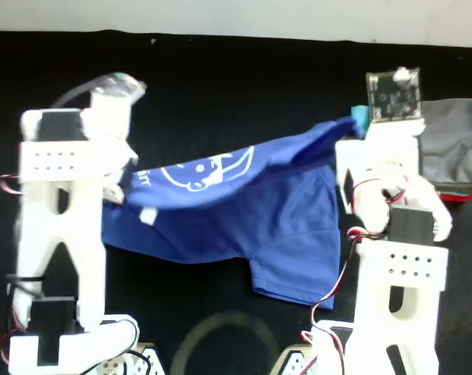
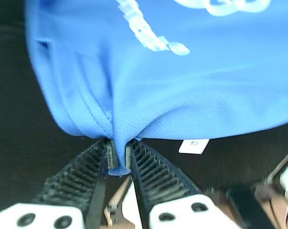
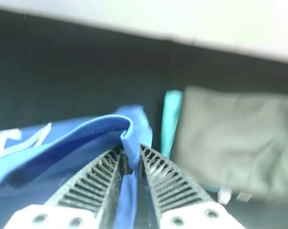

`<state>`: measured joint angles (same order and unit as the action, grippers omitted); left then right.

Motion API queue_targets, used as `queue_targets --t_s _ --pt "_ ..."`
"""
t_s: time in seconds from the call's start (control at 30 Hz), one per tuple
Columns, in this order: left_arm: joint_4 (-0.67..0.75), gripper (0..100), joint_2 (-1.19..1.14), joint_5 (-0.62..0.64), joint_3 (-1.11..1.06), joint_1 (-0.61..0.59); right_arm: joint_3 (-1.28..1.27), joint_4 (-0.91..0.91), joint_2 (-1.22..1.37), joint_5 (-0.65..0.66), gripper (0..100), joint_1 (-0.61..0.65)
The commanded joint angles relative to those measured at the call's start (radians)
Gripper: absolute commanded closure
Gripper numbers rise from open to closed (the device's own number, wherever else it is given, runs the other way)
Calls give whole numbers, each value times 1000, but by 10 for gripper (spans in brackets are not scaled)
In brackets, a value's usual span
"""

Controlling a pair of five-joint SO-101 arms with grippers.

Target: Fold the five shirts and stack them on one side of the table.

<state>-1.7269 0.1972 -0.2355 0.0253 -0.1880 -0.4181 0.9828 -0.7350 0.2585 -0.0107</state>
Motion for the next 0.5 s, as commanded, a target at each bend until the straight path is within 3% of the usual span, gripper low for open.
queue_targets --t_s 0.0,0.23,0.47 --pt "-18 991 35 -28 139 -90 174 12 67 55 993 8" --pt "-37 991 105 -38 305 -217 602 228 130 52 993 39" --pt "-35 991 366 -38 305 -223 886 374 130 52 993 50"
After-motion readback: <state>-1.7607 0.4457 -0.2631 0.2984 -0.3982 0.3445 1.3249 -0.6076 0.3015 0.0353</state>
